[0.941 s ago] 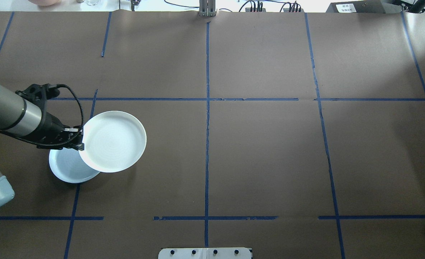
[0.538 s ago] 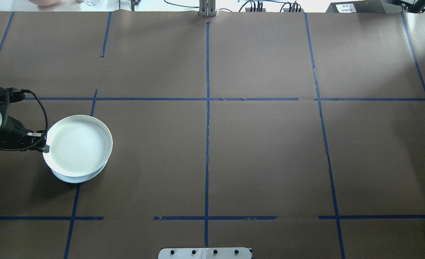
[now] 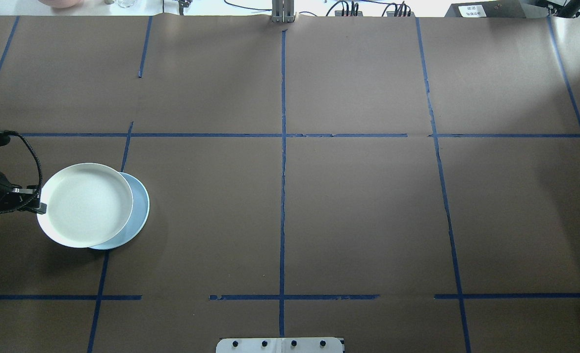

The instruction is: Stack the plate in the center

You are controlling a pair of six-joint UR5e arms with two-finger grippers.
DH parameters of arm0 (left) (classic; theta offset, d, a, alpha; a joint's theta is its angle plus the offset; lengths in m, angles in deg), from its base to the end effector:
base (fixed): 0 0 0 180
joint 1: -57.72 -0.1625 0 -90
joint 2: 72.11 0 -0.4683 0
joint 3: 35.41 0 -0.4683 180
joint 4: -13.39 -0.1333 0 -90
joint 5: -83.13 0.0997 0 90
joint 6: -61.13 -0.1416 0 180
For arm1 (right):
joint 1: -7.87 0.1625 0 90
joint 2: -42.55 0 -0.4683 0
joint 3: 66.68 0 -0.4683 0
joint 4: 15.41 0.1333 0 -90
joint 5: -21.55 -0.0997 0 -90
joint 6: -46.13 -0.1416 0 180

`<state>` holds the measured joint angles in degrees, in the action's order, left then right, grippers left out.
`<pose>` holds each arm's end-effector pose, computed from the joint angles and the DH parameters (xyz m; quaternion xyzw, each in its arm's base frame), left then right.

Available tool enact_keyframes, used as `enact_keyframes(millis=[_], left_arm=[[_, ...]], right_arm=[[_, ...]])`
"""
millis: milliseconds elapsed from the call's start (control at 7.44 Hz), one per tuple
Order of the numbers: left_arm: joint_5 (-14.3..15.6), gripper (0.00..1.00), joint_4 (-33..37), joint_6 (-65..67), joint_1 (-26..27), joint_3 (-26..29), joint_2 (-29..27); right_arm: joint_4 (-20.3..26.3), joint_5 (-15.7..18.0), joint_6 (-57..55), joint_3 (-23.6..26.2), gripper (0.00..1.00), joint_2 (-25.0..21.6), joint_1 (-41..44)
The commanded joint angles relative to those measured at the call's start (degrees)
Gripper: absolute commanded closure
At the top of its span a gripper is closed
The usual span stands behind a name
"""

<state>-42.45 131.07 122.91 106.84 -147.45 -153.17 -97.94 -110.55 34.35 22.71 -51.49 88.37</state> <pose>0.3110 -0.4371 0.5411 -0.0163 0.4380 -0.0572 0.8970 -0.0510 -0.5375 0.7676 -0.0437 -0.3571 0.0097 0.9330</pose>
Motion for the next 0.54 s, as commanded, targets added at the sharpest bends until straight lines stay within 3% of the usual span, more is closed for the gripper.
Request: enact_keyframes(millis=[0,403], left_arm=[[-0.1,0.0,0.01,0.18,0.1,-0.38,-0.23],[-0.01,0.0,-0.34,-1.39,4.04,-1.07,0.02]], right_arm=[[0.0,0.0,0.0,0.0,0.0,0.0,-0.07],[0.0,0.0,0.0,0.0,0.0,0.0,0.01]])
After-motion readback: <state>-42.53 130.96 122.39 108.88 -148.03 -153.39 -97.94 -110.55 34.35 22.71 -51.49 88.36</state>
